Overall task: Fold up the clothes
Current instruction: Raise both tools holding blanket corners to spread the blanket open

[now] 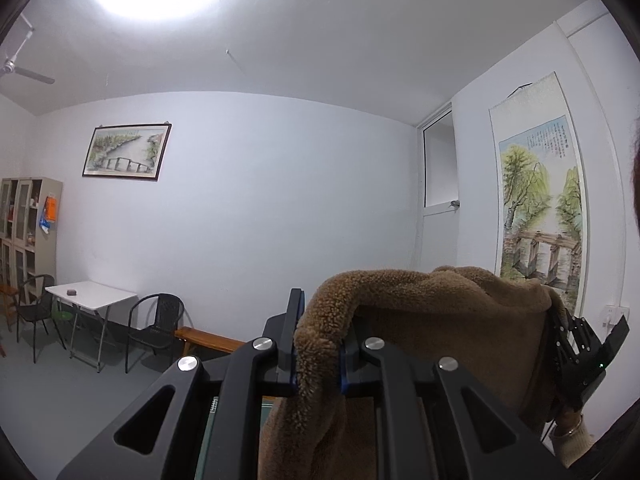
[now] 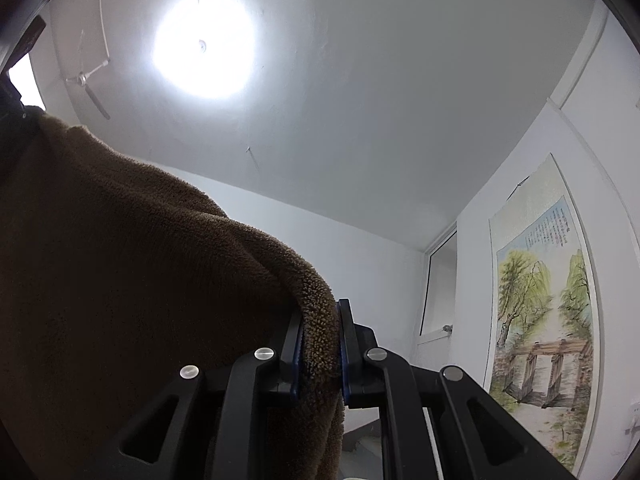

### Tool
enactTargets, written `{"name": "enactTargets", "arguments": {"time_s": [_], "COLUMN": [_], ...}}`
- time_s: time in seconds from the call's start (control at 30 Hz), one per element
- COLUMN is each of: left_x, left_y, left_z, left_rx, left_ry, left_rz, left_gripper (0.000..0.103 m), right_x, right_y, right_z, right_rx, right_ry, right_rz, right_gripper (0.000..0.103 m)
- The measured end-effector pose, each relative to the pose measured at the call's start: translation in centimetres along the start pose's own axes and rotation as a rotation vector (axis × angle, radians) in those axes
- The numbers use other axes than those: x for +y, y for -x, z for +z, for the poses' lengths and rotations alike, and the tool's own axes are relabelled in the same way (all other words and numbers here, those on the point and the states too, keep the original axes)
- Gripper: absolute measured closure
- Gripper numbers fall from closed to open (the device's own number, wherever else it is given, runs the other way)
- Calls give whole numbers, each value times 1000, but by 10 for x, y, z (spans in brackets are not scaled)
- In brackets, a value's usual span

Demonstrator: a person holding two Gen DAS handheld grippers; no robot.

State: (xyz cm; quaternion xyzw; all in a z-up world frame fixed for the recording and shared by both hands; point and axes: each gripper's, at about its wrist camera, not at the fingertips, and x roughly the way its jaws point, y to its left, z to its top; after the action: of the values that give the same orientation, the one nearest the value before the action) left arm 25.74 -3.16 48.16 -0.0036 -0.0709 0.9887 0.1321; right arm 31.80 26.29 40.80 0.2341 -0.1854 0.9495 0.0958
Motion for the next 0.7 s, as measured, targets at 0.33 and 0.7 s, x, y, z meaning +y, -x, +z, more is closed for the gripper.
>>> {"name": "enactTargets", "arguments": {"time_s": [0.33,0.7], "left_x": [59,121], "left_y": [-132,-329], "left_z": [-57,-147], "left_rx": [233,522], "left_ry": [105,157], "left_rz": [10,48], "left_gripper": [86,86], "right_x": [31,59], "right_y": [-80,-230], "right_z": [-74,-220], "right_rx": [287,668], "right_ry": [-59,-106], "right_rz": [104,123], "right_gripper": [90,90]}}
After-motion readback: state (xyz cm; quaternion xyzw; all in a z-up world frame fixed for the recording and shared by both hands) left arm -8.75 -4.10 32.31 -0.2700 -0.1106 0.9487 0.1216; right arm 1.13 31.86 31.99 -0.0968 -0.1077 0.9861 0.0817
